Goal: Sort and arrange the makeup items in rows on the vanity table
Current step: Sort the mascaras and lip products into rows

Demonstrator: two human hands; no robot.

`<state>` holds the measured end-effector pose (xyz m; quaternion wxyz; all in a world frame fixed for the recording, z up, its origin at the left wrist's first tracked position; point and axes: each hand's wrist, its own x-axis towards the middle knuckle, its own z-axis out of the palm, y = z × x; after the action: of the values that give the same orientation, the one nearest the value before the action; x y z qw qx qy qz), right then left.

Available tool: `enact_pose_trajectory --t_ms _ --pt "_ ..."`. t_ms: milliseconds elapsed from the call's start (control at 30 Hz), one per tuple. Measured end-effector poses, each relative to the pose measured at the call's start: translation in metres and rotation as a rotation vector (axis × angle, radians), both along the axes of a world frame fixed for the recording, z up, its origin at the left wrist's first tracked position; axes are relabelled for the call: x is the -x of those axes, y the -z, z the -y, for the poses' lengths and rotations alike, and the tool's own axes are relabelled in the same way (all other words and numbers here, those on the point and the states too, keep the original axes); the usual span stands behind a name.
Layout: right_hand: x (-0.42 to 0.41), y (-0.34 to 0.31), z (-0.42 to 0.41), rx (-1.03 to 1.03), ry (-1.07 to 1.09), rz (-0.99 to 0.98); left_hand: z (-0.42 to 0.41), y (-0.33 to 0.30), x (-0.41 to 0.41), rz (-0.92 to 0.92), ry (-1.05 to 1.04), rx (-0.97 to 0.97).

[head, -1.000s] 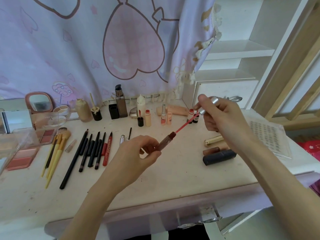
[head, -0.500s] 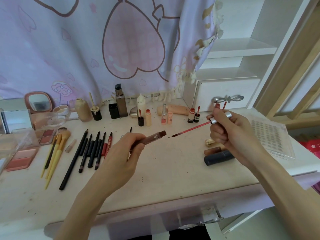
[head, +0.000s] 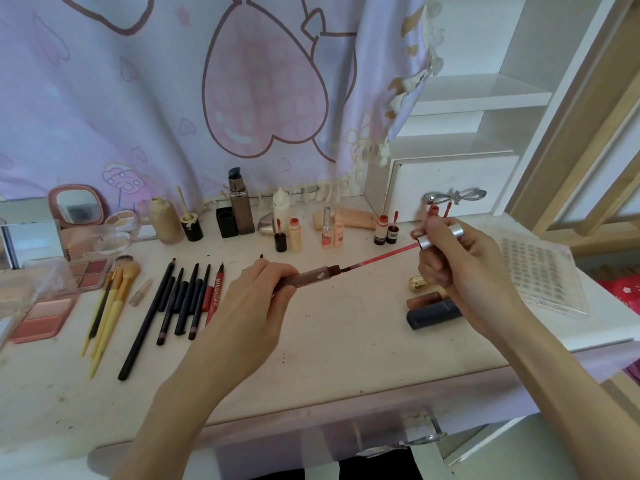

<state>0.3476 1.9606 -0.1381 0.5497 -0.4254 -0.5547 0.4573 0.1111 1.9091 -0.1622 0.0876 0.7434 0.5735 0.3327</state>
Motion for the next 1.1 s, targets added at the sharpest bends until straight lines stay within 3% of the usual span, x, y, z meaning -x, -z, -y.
enact_pose_trajectory --t_ms 900,1100 --pt "0.001 0.002 0.002 0.004 -0.03 -0.048 -0.002 0.006 -0.002 -0.038 0.007 0.042" --pt "0.003 0.009 0.002 0.125 -0.027 -0.252 0.003 0.013 -0.003 0.202 -0.144 0.016"
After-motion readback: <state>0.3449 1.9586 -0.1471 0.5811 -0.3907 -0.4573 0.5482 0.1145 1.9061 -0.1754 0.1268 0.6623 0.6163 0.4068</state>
